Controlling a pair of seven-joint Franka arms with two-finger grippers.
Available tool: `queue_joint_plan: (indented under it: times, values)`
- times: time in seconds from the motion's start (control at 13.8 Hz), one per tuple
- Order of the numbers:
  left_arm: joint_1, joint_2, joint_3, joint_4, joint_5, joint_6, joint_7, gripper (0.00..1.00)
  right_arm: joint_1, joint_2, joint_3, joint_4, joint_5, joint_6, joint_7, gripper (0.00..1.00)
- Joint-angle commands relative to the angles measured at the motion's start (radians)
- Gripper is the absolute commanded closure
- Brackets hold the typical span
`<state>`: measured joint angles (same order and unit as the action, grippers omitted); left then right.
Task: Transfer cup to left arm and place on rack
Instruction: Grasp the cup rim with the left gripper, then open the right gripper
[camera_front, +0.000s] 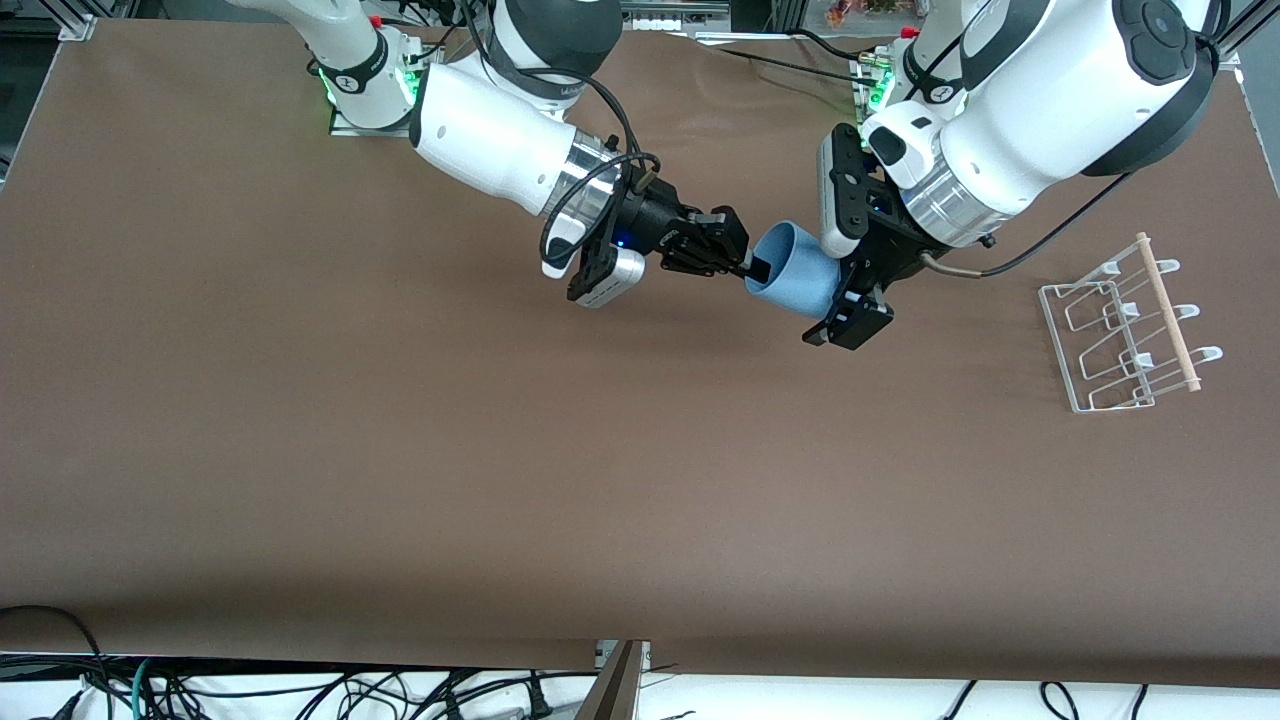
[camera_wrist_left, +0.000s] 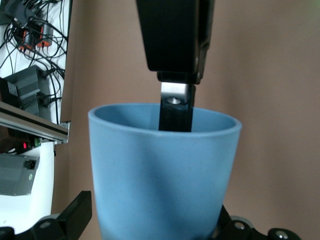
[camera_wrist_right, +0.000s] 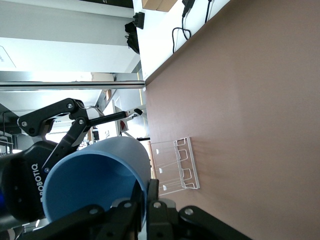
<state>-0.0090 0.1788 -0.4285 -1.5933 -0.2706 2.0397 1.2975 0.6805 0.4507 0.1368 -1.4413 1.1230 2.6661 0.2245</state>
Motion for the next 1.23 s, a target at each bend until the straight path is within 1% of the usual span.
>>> queue_joint_plan:
  times: [0.0, 0.07, 0.15, 0.22, 0.36, 0.73, 0.8, 0.87, 1.09, 1.16]
  values:
    - [0.007, -0.004, -0.019, -0.019, -0.003, 0.017, -0.099, 0.0, 0.019, 0.002, -0.003, 0.035, 0.02, 0.005, 0.013, 1.0]
    - [0.006, 0.001, -0.021, -0.019, -0.002, 0.017, -0.096, 0.08, 0.017, 0.002, -0.003, 0.035, 0.02, 0.005, 0.013, 1.0]
    - [0.007, 0.002, -0.023, -0.019, -0.002, 0.016, -0.098, 0.47, 0.019, 0.002, -0.003, 0.035, 0.02, 0.005, 0.013, 1.0]
    - [0.007, 0.001, -0.029, -0.019, -0.006, 0.011, -0.115, 0.95, 0.017, 0.002, -0.003, 0.035, 0.02, 0.005, 0.013, 1.0]
    - [0.007, 0.001, -0.03, -0.017, -0.004, -0.009, -0.147, 1.0, 0.017, 0.0, -0.003, 0.035, 0.02, 0.005, 0.012, 1.0]
    - [0.015, 0.001, -0.03, -0.013, -0.002, -0.012, -0.139, 1.0, 0.016, -0.004, -0.005, 0.036, 0.021, 0.003, 0.007, 1.0]
    - [0.02, -0.001, -0.027, -0.008, -0.002, -0.027, -0.136, 1.0, 0.016, -0.004, -0.005, 0.036, 0.02, 0.003, 0.007, 0.78]
    - [0.024, -0.001, -0.021, -0.004, -0.002, -0.041, -0.113, 1.0, 0.016, -0.004, -0.005, 0.036, 0.017, 0.003, 0.006, 0.01]
    - [0.07, -0.007, -0.003, 0.003, -0.004, -0.096, -0.041, 1.0, 0.014, -0.026, -0.008, 0.036, 0.014, -0.003, 0.003, 0.0]
    - [0.075, -0.009, 0.026, 0.007, -0.004, -0.127, -0.023, 1.0, 0.013, -0.027, -0.008, 0.036, 0.012, -0.006, 0.003, 0.0]
